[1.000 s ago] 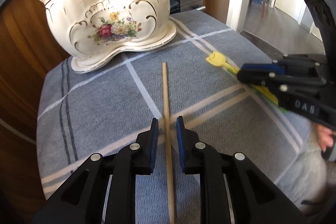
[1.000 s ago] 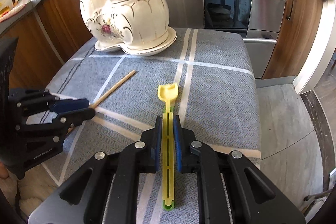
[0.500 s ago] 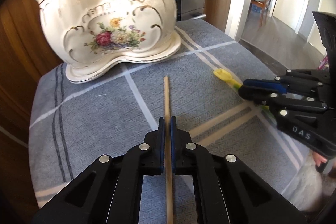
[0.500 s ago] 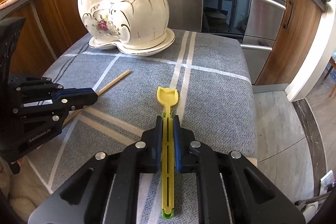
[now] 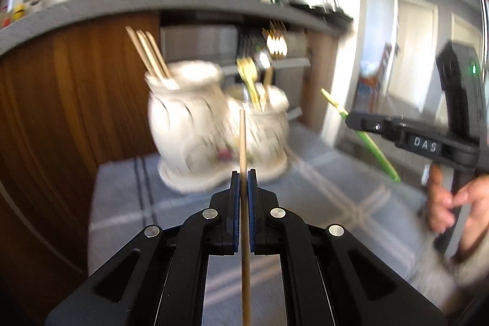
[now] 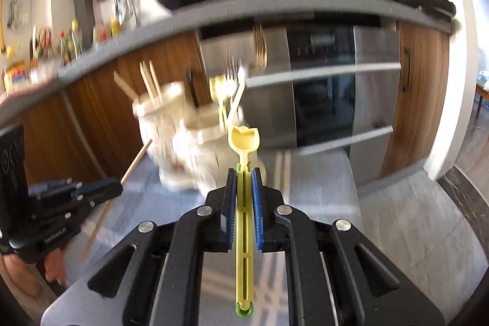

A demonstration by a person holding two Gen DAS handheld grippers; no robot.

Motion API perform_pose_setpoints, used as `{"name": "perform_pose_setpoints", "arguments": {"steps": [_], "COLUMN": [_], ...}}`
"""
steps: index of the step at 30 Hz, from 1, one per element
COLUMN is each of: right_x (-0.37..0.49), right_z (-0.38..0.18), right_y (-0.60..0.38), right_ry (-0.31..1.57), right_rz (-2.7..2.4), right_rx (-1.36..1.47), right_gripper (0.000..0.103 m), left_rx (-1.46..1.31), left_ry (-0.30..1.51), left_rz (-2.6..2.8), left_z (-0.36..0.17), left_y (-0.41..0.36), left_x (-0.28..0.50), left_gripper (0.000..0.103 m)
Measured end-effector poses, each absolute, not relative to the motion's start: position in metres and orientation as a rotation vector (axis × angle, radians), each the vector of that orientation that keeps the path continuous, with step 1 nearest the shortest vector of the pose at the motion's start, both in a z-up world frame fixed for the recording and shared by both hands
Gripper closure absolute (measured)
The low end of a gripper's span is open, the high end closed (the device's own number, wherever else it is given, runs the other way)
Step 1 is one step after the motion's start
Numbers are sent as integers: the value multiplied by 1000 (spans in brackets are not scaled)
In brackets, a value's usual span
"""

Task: Organize utensils
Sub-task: 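Carry the chopstick to the tall cup while the right tool carries the yellow spoon to the short cup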

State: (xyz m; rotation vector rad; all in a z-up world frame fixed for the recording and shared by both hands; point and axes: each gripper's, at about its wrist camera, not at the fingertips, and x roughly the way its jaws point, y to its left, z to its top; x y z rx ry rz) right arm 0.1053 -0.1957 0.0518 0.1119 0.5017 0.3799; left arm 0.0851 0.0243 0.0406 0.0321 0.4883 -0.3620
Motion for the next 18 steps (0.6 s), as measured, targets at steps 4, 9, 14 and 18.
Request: {"name": "perform_pose_setpoints", "arguments": {"steps": [4, 9, 14, 18], "right_x": [127, 162, 197, 216], "right_z": [76, 92, 95, 91], "right_y": [-188, -176, -169, -162], "right_ry": [403, 344, 309, 305], "right_rz": [420, 479, 533, 566], "right_rx": [169, 240, 323, 351], "right_gripper": [93, 93, 93, 93], "left_rx": [-25, -96, -131, -130], "left_ry": [372, 250, 182, 142], "left_rz": [-357, -348, -335, -295], "left_z": [73, 112, 137, 142], "left_y": [37, 45, 44, 36], "left_x": [100, 137, 174, 200], "left_gripper": [98, 98, 98, 98]}}
